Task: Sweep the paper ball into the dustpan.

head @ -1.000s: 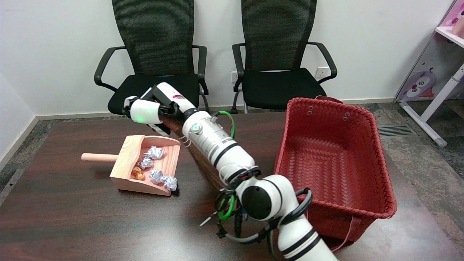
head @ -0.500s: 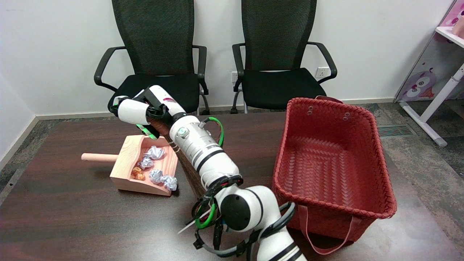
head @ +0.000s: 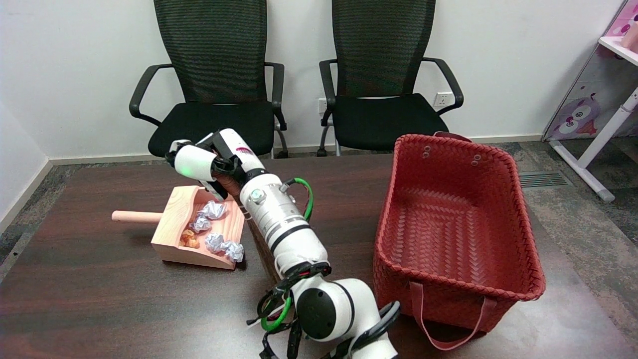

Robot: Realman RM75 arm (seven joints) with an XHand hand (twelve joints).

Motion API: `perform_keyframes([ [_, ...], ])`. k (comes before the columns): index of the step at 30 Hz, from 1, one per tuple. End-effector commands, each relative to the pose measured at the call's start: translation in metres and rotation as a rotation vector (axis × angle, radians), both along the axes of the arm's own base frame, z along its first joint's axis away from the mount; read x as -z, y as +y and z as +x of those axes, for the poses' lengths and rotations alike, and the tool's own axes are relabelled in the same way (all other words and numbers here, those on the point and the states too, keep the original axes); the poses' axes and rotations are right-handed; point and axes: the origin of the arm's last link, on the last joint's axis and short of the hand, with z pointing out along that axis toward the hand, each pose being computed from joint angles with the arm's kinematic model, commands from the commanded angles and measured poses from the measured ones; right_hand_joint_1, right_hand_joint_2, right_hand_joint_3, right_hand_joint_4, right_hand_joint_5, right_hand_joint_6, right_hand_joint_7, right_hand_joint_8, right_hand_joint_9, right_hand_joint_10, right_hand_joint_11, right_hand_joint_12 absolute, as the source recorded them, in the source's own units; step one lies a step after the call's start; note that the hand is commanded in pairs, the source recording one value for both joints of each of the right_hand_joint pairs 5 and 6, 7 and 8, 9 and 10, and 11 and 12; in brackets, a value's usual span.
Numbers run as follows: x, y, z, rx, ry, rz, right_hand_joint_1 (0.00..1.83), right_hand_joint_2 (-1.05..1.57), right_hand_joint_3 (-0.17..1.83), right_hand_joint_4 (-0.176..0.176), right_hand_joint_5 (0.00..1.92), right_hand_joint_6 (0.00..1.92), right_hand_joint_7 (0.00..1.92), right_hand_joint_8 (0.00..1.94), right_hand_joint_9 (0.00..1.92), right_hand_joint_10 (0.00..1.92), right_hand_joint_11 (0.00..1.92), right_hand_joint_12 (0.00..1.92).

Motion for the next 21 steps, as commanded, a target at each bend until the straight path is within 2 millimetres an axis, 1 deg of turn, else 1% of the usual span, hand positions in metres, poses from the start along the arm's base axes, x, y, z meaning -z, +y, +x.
perform_keyframes([
  [1, 0.005, 0.009, -0.015, 0.027, -0.011, -0.028, 0.85, 1.57, 1.83, 0.030, 1.92, 1.92, 1.92, 1.92, 1.92, 1.92, 1.92, 1.92],
  [4, 0.009, 0.006, -0.018, 0.027, -0.004, -0.021, 0.85, 1.57, 1.83, 0.030, 1.92, 1.92, 1.92, 1.92, 1.92, 1.92, 1.92, 1.92],
  [11, 0.026, 0.000, -0.030, -0.008, 0.007, 0.002, 0.81, 1.57, 1.83, 0.032, 1.92, 1.92, 1.92, 1.92, 1.92, 1.92, 1.92, 1.92],
  [14, 0.029, 0.000, -0.033, -0.046, -0.053, -0.019, 0.79, 1.49, 1.83, 0.032, 1.92, 1.92, 1.92, 1.92, 1.92, 1.92, 1.92, 1.92],
  [16, 0.035, -0.001, -0.033, -0.066, -0.095, -0.018, 0.78, 1.46, 1.83, 0.032, 1.92, 1.92, 1.92, 1.92, 1.92, 1.92, 1.92, 1.92],
  [21, 0.050, -0.007, -0.032, -0.092, -0.102, 0.038, 0.73, 1.37, 1.83, 0.034, 1.92, 1.92, 1.92, 1.92, 1.92, 1.92, 1.92, 1.92],
])
